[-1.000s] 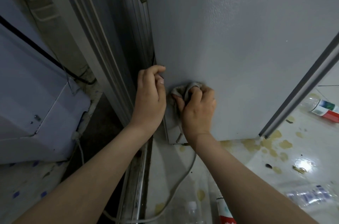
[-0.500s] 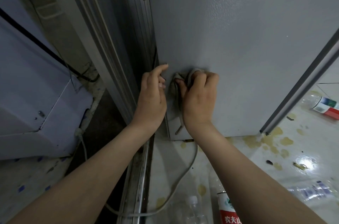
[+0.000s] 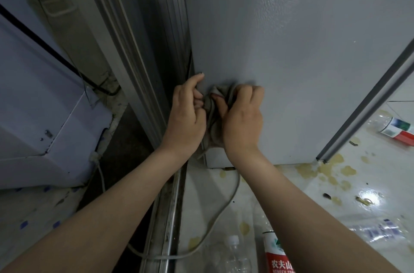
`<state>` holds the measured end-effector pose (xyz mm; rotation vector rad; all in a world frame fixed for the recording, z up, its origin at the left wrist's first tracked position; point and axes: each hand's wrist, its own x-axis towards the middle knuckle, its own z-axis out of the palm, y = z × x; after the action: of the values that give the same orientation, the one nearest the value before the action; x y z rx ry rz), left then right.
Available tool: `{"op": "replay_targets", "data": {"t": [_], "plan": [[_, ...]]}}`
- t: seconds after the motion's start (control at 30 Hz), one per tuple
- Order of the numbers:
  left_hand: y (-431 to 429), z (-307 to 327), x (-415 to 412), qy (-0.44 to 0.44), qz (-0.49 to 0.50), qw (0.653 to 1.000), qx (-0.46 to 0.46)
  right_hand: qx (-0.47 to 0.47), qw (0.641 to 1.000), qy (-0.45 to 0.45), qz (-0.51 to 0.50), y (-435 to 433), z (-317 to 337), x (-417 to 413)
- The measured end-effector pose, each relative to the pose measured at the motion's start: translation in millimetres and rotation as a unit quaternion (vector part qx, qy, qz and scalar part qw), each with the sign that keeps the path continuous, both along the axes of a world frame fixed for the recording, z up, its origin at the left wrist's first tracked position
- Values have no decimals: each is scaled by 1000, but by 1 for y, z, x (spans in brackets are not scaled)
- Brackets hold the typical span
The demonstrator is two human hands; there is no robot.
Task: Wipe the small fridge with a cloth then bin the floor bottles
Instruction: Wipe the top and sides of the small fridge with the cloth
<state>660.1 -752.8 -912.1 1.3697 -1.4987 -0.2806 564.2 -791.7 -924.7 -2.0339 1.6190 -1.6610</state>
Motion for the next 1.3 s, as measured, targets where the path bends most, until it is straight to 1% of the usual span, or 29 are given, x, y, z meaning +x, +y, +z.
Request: {"op": "replay_targets", "data": {"t": [0.1, 0.23, 0.33, 0.43, 0.5, 0.77, 0.83, 0.9, 1.0, 1.13, 1.2, 1.3], "plan": [[0, 1, -2, -8, 5, 1000, 14, 52, 998, 24, -6, 5, -22, -8], [2, 1, -7, -23, 4, 999, 36, 158, 987, 30, -20, 12, -46, -28], [2, -1, -14, -33, -12, 998, 54, 191, 981, 20, -31, 11, -46, -41], [2, -2, -21, -37, -27, 997, 55, 190, 981, -6, -34, 6, -34, -49], [1, -2, -23, -39, -30, 997, 56, 172, 984, -35, -36, 4, -23, -54], [-2, -3, -37, -59, 23, 997, 35, 35, 986, -159, -46, -13, 29, -70], [-2, -3, -40, -62, 34, 997, 35, 14, 987, -158, -38, -14, 31, -72], [-4, -5, -43, -75, 44, 996, 25, 11, 990, -136, -24, -13, 23, -73], [-9, -10, -45, -91, 63, 994, 10, 23, 997, -79, -8, -9, 2, -75], [-16, -15, -49, -126, 96, 987, -31, 48, 998, -36, 8, -4, -26, -81], [-19, -18, -51, -128, 118, 984, -38, 68, 997, -29, 12, -3, -33, -86], [-22, -20, -56, -134, 132, 981, -51, 111, 992, -49, 15, -4, -30, -94]]}}
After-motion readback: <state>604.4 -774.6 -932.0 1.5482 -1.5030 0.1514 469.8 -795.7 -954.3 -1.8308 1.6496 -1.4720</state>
